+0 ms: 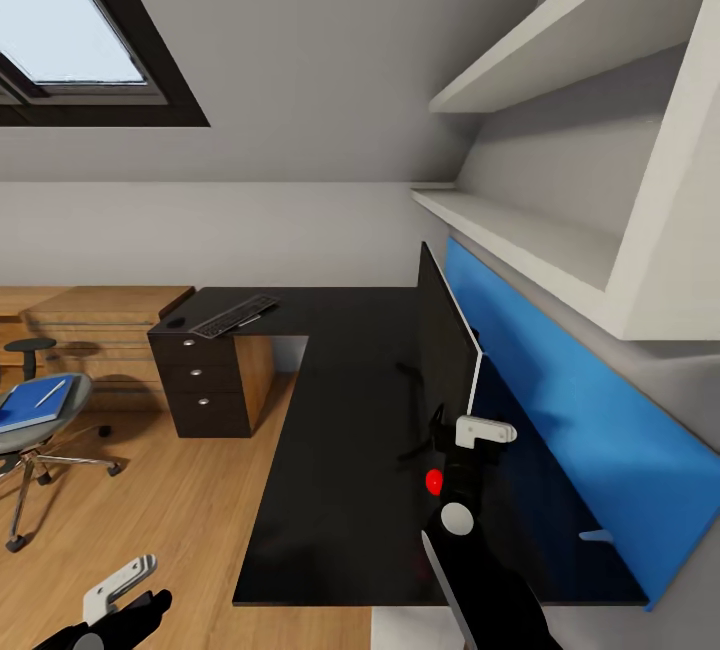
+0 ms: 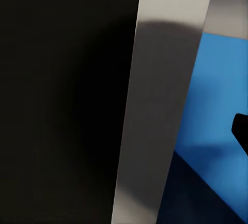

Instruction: In the bedroom, organize the workspace by keeping the computer under the desk, ensuring the monitor is on the desk, placing the keyboard on the desk next to the monitor, placing the mouse on the desk next to the keyboard, moving the folder from the swivel chair onto the desk next to the mouse, stacking the notebook on top of the folder with the pen on top of the notebook, and positioning the swivel chair next to the desk.

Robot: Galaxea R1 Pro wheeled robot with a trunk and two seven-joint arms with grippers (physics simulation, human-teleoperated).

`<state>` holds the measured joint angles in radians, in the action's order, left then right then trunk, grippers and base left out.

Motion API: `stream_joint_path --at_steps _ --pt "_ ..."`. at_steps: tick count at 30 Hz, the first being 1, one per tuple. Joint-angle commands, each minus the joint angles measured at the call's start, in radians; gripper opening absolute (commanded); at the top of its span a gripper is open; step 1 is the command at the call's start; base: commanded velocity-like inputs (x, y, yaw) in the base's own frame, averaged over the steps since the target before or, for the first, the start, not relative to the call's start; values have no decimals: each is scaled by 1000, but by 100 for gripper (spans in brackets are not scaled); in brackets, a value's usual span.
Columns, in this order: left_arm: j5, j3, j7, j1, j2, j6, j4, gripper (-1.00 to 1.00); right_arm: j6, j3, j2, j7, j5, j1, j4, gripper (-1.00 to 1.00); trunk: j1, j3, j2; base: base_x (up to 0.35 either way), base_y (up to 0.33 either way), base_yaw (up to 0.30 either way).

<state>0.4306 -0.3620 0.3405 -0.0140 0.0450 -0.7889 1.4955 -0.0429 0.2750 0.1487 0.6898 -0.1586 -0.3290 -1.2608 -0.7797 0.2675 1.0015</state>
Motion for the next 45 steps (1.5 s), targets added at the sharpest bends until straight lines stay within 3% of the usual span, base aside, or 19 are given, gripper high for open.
stream_joint_path --at_steps 1,45 --pt "11 -1 8 0 0 -3 2 100 -5 1 0 5 -7 -1 0 100 0 1 1 0 0 0" --pt "10 -2 10 0 1 -3 2 100 -3 1 0 5 -6 -1 3 100 0 1 1 -2 -30 0"
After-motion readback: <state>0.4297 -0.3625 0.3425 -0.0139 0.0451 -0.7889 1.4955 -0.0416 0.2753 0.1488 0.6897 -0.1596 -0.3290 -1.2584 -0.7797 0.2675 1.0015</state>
